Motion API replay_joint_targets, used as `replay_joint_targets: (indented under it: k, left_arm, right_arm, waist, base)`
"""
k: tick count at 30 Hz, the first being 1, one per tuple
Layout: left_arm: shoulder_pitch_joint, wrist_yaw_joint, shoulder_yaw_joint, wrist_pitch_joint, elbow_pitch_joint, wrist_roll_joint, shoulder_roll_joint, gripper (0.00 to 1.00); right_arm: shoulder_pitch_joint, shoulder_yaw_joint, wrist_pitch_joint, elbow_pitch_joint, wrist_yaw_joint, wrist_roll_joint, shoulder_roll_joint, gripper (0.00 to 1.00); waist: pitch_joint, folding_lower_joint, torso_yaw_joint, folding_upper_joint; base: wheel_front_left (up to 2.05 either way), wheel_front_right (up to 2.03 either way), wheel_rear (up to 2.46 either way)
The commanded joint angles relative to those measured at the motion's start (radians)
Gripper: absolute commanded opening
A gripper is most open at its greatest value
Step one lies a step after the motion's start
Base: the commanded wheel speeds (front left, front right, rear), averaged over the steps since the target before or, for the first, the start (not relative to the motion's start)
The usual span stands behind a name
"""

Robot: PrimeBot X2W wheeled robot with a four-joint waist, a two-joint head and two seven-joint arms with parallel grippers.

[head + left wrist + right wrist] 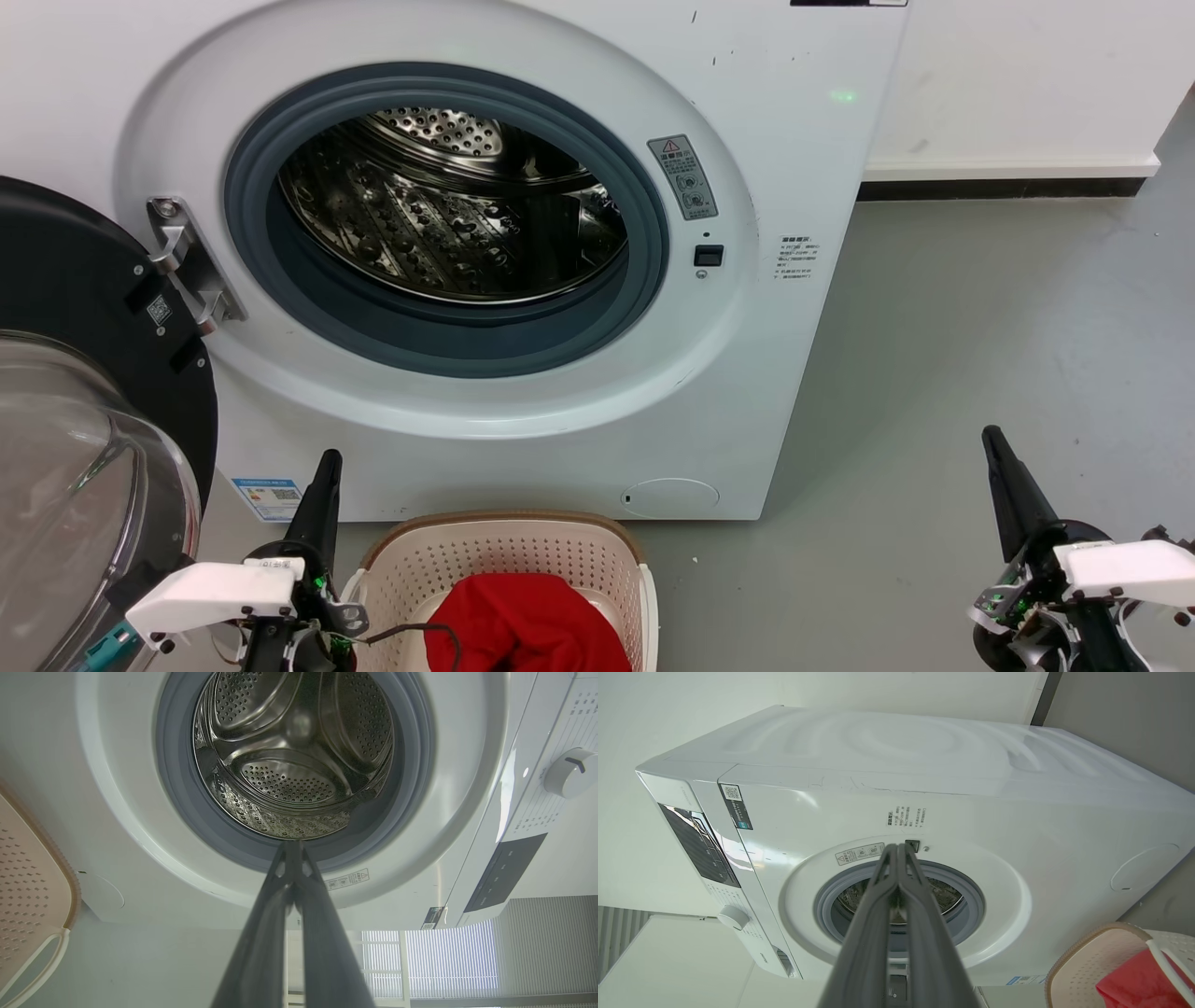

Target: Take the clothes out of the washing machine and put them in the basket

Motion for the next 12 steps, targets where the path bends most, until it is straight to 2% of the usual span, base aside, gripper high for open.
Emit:
replay_joint_targets:
  k: [1,12]
  left_arm:
    - [-0.02,-0.007,0.006,0.004,0.003,-0.018,-0.003,0.0]
    - [-0.02,-0.013,0.015,0.018,0.008,-0.071,-0.007,0.0]
  right_arm:
    - [-0.022,-0.004,0.006,0.004,0.0,0.022,0.001,0.0]
    - [-0.026,-0.013,0.016,0.012,0.0,0.08,0.004,0.0]
  waist:
    - [0.001,-0.0001,0.0,-0.0001]
    - [0.004,-0.0001,0.0,-0.0001]
  base:
    - [0.0,0.0,0.0]
    - [0.0,0.0,0.0]
